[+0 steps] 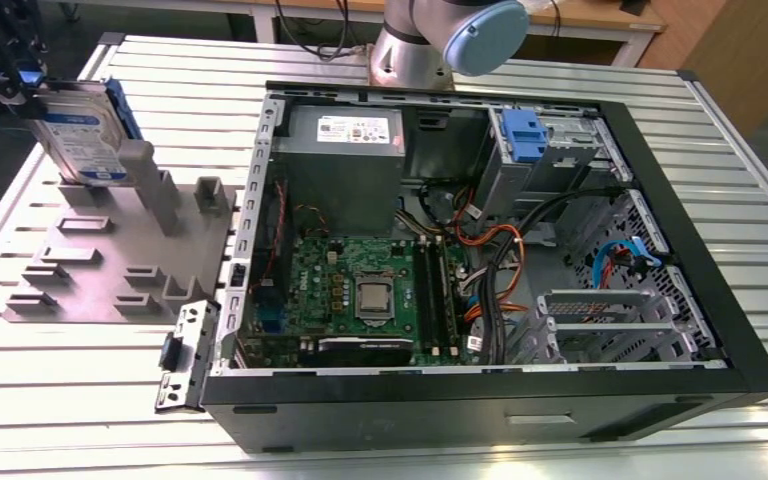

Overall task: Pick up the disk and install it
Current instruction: 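Pick up the disk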

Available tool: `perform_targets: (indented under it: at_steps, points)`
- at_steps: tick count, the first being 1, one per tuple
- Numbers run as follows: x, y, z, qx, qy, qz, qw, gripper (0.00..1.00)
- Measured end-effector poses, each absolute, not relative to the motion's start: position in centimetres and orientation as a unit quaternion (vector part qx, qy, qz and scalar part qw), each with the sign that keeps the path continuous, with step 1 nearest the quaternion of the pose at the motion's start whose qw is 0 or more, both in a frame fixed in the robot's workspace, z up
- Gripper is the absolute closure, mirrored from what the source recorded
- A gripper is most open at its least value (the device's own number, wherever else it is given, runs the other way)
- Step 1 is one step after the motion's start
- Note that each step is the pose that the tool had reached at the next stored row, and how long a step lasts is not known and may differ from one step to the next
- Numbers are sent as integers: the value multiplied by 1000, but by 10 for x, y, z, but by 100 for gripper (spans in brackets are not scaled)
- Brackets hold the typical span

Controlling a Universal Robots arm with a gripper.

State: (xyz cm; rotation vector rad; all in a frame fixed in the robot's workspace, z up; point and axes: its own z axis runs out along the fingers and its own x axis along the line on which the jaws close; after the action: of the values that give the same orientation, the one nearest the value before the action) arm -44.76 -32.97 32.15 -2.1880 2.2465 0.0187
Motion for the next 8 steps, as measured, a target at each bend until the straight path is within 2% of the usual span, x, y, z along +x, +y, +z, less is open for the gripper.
perform_targets:
  at_steps: [8]
  points:
    - [-448,-330,324,-698,716,6,3,64]
